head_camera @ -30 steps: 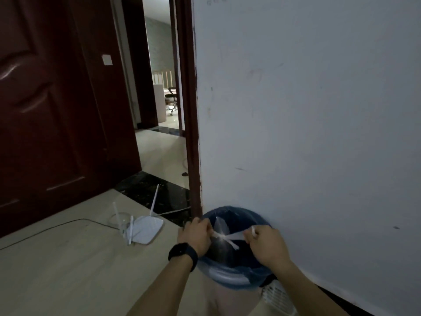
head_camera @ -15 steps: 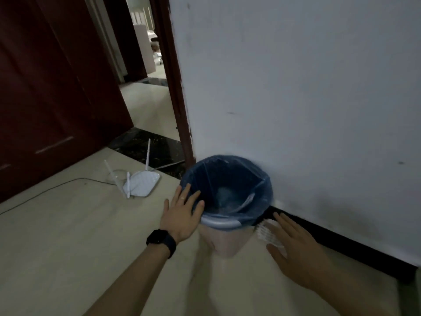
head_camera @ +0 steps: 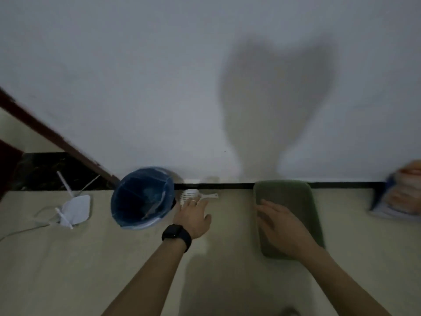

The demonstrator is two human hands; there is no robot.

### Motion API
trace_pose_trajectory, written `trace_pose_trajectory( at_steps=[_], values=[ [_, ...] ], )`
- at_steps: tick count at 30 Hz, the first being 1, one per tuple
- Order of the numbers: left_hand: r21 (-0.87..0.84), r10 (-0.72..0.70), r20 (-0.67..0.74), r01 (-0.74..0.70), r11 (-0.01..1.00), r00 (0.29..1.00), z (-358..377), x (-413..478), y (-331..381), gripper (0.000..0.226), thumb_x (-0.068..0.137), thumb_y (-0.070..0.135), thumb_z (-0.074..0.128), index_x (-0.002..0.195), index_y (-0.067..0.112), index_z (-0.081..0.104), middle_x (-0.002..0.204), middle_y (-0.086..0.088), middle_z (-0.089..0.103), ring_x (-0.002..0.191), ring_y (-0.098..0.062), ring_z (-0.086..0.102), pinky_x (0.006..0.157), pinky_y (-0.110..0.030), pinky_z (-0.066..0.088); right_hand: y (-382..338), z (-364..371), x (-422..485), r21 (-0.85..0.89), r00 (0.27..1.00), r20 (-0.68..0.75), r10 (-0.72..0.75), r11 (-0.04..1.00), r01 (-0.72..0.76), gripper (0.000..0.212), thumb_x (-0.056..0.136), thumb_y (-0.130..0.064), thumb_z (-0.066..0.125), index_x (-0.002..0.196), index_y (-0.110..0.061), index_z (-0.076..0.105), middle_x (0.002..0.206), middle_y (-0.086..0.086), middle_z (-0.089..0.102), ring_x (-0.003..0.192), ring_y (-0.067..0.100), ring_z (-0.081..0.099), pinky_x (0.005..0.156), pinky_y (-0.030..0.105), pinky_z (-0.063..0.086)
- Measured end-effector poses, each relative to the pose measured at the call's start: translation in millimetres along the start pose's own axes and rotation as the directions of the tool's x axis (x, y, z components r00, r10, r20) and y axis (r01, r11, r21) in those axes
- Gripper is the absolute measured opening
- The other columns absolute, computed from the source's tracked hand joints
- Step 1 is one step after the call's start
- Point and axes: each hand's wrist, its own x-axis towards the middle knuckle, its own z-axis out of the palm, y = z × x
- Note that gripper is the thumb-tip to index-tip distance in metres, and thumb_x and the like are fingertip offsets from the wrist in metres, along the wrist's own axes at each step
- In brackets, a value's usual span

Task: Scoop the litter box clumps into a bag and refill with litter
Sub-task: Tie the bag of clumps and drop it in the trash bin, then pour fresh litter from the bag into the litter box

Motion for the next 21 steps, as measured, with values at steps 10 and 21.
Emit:
trace_pose_trajectory(
  at_steps=[10,21],
  values=[
    [-0.071,0.471,0.097,-0.466,0.882,0.877,-218,-144,318,0.056,0.099,0.046,0.040,0.152,0.031,0.026,0.158,-0.003,0.029,0.141,-0.026,0.032,0.116,-0.042,0.028,19,-288,-313,0.335,0.750,-0.414,0.516,0.852,-0.402,0.034,0.094,-0.035,0.060,0.128,-0.033,0.063,0.137,-0.009,0.058,0.135,0.016,0.045,0.111,0.030,0.033],
    [-0.013,0.520,0.147,-0.524,0.852,0.842,-231,-188,543,0.055,0.101,0.038,0.043,0.152,0.026,0.028,0.158,-0.004,0.027,0.139,-0.024,0.035,0.114,-0.035,0.032,169,-378,-438,0.464,0.695,-0.390,0.604,0.781,-0.418,0.037,0.097,-0.040,0.055,0.133,-0.037,0.056,0.140,-0.018,0.051,0.138,0.008,0.038,0.115,0.029,0.031]
  ],
)
